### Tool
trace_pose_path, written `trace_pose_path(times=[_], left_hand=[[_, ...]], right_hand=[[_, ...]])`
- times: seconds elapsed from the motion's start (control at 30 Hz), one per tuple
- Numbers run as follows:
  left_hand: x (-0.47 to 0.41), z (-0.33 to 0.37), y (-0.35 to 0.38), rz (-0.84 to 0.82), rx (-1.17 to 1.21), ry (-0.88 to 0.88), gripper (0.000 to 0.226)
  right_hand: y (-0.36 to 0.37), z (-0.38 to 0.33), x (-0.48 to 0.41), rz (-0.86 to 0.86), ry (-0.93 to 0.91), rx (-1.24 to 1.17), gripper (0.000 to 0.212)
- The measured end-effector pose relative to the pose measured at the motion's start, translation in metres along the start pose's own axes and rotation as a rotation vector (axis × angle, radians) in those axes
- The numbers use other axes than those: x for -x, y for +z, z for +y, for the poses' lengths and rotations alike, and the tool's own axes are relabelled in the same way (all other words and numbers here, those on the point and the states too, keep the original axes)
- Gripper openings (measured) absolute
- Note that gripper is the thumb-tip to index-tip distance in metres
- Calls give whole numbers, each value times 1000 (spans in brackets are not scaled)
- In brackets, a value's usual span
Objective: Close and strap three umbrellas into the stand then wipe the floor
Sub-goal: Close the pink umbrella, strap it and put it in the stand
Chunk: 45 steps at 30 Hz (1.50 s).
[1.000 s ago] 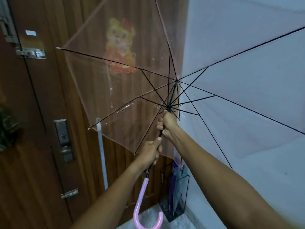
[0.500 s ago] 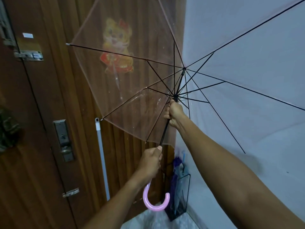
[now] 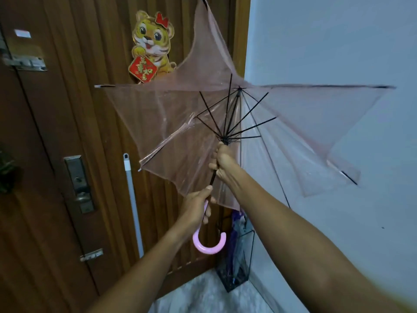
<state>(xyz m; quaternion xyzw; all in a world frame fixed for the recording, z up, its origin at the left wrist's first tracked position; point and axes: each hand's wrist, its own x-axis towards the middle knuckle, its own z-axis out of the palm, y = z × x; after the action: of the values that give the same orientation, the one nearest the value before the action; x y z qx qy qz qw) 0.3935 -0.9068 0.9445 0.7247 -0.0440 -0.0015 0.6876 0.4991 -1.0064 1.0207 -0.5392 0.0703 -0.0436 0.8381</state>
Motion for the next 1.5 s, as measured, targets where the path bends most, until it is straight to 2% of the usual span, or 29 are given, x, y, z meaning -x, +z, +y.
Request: trace_pose_path(times=[0.07,0.2,0.43,0.57,0.73,0.83,1.0,1.2,1.37,1.43,1.5], left_hand=[[13,-7,-3,-73,2,-29,48],[22,-11,6,59,-108,-22,49],[0,-3,19,113,-68,-57,53],[-16,1,30,195,-122,-74,38],[-18,0,39,227,-112,-75,21],[-21,-8,38,204,-89,-86,32],[-23,-10,35,174,-42,-119,26],[-18,-7,30,163,8,-133,32],[-33,2,5,186,57,-128,41],[-37,12,-8,244,-36,-111,44],[-35,22,-17,297,-223,-65,44]], right_hand=[[-3,-3,-10,37,-10,14,40],[-10,-3,-12,42,-10,27,39],[-13,7,10,0,20,143,31],[-16,26,28,-35,104,112,32],[-25,46,36,-61,106,145,43],[-30,51,41,-81,121,149,47],[-36,52,46,-75,99,252,39],[-38,52,50,-119,94,323,49],[-48,49,52,-251,111,319,33],[-55,47,55,-319,108,403,32],[-61,39,60,-258,58,490,28]])
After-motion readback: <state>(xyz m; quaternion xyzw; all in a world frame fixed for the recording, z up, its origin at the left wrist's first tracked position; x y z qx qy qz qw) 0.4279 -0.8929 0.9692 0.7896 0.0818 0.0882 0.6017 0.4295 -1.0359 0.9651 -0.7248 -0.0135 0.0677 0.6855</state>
